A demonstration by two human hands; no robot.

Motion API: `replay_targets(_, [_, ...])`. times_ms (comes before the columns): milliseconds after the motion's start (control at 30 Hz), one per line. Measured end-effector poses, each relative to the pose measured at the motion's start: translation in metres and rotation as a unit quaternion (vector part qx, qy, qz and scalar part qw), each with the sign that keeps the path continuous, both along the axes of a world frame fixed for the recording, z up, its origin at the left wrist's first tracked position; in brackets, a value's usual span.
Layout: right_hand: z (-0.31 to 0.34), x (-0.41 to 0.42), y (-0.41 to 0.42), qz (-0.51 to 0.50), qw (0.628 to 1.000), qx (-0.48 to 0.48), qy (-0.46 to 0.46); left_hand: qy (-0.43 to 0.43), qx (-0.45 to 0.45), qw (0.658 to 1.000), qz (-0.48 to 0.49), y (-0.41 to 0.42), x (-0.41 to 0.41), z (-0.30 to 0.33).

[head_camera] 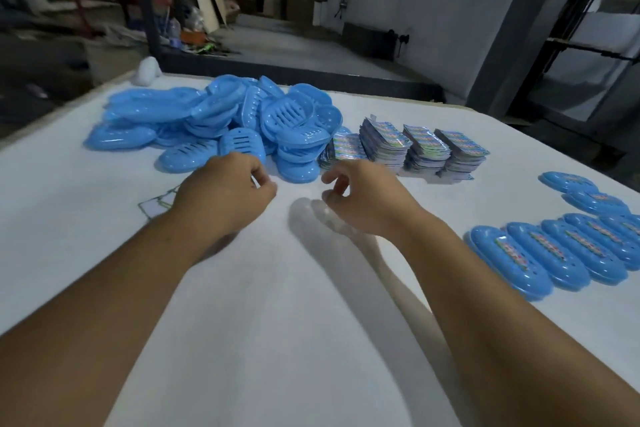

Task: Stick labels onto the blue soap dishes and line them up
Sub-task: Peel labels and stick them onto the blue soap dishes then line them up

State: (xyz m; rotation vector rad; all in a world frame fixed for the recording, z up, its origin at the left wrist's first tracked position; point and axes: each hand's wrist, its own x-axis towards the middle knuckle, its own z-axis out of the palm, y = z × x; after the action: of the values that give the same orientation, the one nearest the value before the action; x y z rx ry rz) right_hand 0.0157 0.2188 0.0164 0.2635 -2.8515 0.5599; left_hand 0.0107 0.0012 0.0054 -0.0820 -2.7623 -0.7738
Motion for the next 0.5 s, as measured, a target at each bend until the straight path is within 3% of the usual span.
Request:
replay_targets(333, [-0.024,-0.017,-0.043,0.016,0.998,-0.059,0.029,-0.03,-0.013,0.999,0.003,-0.005,-0.004,0.0])
replay_targets(500, [-0.024,-0.031,-0.035,-0.017,0.986,-0.136,0.098,-0.023,-0.017,1.0,0.007,-0.005,-0.004,0.001])
